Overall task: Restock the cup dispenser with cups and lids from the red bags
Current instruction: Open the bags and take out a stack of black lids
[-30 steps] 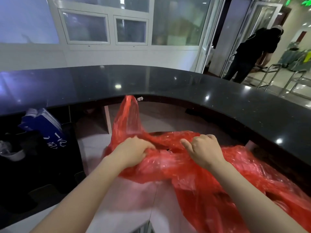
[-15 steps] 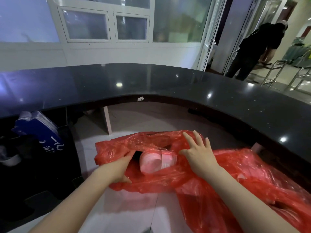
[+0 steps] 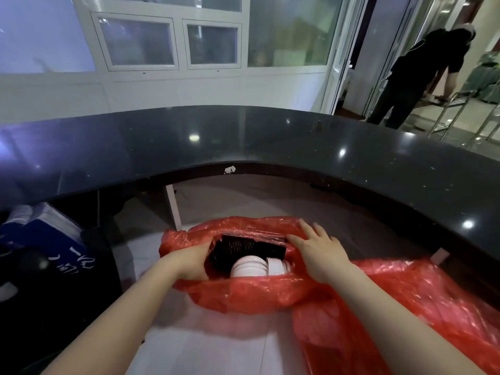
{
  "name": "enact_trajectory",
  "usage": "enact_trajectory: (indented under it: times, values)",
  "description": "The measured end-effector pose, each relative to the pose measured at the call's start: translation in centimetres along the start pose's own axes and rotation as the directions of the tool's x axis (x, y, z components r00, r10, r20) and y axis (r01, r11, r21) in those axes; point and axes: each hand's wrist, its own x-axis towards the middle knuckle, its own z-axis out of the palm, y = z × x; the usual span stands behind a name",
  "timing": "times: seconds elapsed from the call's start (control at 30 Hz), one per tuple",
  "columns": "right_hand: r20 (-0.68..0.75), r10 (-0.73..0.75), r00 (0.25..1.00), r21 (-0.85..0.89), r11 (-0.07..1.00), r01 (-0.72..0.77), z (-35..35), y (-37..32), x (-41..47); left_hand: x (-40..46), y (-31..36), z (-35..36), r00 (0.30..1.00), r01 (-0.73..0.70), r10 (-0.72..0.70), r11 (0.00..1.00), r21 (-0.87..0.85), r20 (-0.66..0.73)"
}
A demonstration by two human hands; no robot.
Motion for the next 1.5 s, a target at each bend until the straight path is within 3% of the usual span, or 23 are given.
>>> enact_trajectory:
  times: [0.13,0.27,0.37,0.57,0.73,0.93,1.13,1.23,1.3,1.4,1.5]
  values:
    - [0.074,-0.036,0.997,0.121,0.992,0.027,0.7,0.3,2.8,3.1,-1.7,-0.3,0.996,0.017,0.003,0.974,-0.227,0.086]
    - [0.054,-0.038,0.998,0.318,0.948,0.019,2.0,0.6,5.4,5.4,-3.3,0.9,0.977,0.1,-0.061,0.977,-0.188,0.203]
    - [-0.012,0.054,0.998,0.458,0.888,-0.042,2.5,0.9,6.5,6.9,-4.0,2.3,0.983,0.088,-0.044,0.963,-0.253,0.177]
    - [0.027,0.175,0.984,0.421,0.891,-0.17,2.9,-0.1,8.6,9.0,-4.1,3.1,0.981,0.148,-0.089,0.92,-0.364,0.173]
    - [0.13,0.154,0.979,0.436,0.878,-0.196,3.5,-0.7,9.7,9.0,-4.4,3.6,0.969,0.228,-0.167,0.89,-0.395,0.183]
    - [0.122,0.14,0.983,0.51,0.84,-0.183,3.8,-0.9,8.9,8.1,-3.6,4.5,0.964,0.263,-0.255,0.861,-0.436,0.077]
    - [0.101,0.144,0.984,0.532,0.828,-0.175,3.6,-1.5,6.6,5.9,-2.3,3.3,0.909,0.174,-0.383,0.71,-0.683,-0.167]
    - [0.085,0.144,0.986,0.539,0.825,-0.167,3.3,-1.8,5.4,4.3,-0.7,2.4,0.843,0.11,-0.418,0.749,-0.653,-0.337]
    - [0.083,0.136,0.987,0.549,0.82,-0.159,3.2,-2.1,4.7,3.5,0.5,2.2,0.842,0.125,-0.402,0.794,-0.595,-0.36]
    - [0.062,0.11,0.992,0.537,0.834,-0.126,3.5,-3.0,4.0,3.3,2.2,2.6,0.901,0.218,-0.365,0.849,-0.481,-0.235]
    - [0.047,0.074,0.996,0.507,0.858,-0.087,4.0,-3.8,3.7,3.9,2.8,3.2,0.916,0.311,-0.379,0.876,-0.369,-0.129]
